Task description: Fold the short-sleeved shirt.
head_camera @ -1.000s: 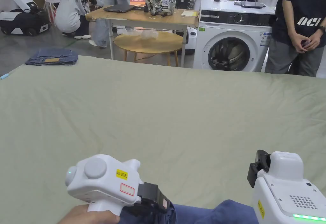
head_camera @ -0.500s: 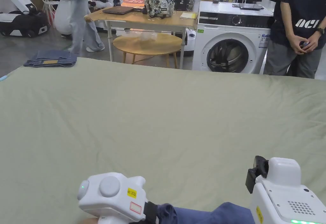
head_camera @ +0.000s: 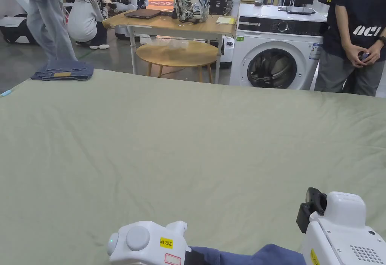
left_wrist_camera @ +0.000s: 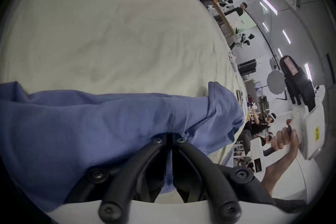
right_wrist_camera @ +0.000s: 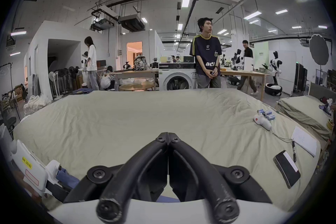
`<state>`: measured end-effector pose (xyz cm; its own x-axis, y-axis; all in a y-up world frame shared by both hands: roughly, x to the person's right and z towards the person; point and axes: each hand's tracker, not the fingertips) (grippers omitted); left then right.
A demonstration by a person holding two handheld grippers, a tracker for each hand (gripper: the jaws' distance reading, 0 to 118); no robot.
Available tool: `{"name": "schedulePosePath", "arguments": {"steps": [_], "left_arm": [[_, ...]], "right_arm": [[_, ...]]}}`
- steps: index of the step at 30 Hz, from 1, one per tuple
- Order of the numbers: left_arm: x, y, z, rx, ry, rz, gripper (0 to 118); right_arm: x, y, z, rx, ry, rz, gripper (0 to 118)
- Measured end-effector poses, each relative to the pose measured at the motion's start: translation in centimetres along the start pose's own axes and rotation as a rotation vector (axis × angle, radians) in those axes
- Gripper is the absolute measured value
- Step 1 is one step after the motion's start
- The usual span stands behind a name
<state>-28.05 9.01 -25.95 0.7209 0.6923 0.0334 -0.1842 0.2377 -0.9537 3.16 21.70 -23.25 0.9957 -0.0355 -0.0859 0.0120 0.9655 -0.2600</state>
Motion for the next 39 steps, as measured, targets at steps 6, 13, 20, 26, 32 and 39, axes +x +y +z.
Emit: {"name": "schedulePosePath", "arguments": {"steps": [6,13,20,26,32,39], "left_arm": [[0.2,-0.1,3.6,0.042,-0.099,0.04,7],[-1.1,-0.2,14.0,0.231,-0.053,-0.003,53],[-8.2,-0.7,17.8,0.267,0.047,0.056,62],[-11.3,-1.4,14.2,0.178,-0.001,0.127,62],[-13.5,-2.3,10.5,0.208,-0.252,0.167,45],[-12.5,-2.8,10.0,0.212,-0.221,0.216,8]], "right_arm": [[-0.2,0.3,0.2,0.012,0.008,-0.001,0],[-0.9,0.9,0.6,0.038,0.028,0.028,0],[-1.3,1.0,0.5,0.04,0.04,0.027,0],[-1.4,0.7,0.3,0.027,0.041,0.025,0],[-1.5,0.8,0.4,0.028,0.037,0.031,0],[-1.5,0.7,0.5,0.018,0.032,0.034,0]]}}
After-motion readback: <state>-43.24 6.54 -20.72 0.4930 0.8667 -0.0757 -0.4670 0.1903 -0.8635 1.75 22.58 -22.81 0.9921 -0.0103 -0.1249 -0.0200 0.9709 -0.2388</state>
